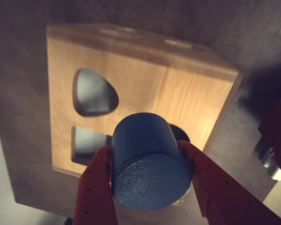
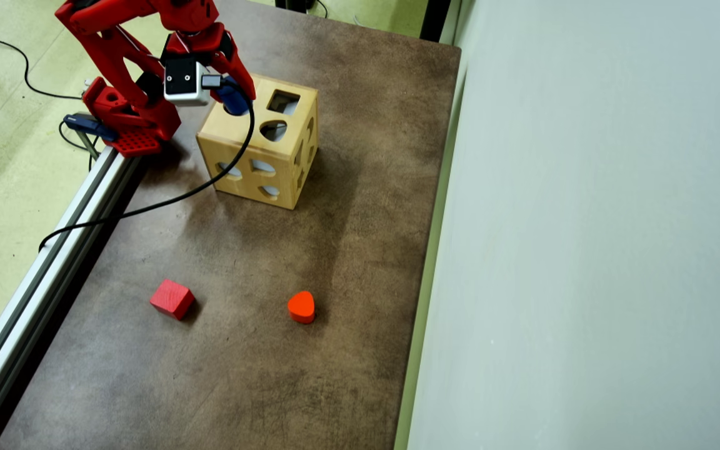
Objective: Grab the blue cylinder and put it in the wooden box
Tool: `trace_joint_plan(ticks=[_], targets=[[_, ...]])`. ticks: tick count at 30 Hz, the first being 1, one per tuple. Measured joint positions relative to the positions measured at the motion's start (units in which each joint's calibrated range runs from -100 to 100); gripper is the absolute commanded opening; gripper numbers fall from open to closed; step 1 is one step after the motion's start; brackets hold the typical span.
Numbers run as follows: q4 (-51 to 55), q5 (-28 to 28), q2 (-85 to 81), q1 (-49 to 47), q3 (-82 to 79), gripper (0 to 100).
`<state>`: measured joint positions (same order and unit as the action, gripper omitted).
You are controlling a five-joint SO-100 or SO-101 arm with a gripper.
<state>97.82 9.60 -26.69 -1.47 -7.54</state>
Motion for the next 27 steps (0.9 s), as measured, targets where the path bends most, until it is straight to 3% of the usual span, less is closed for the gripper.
trace_joint_plan(ticks=[11, 27], targets=[[0.00, -3.86, 0.00, -7.76, -0.36, 3], [0.16, -5.27, 1.44, -8.41, -0.36, 3]])
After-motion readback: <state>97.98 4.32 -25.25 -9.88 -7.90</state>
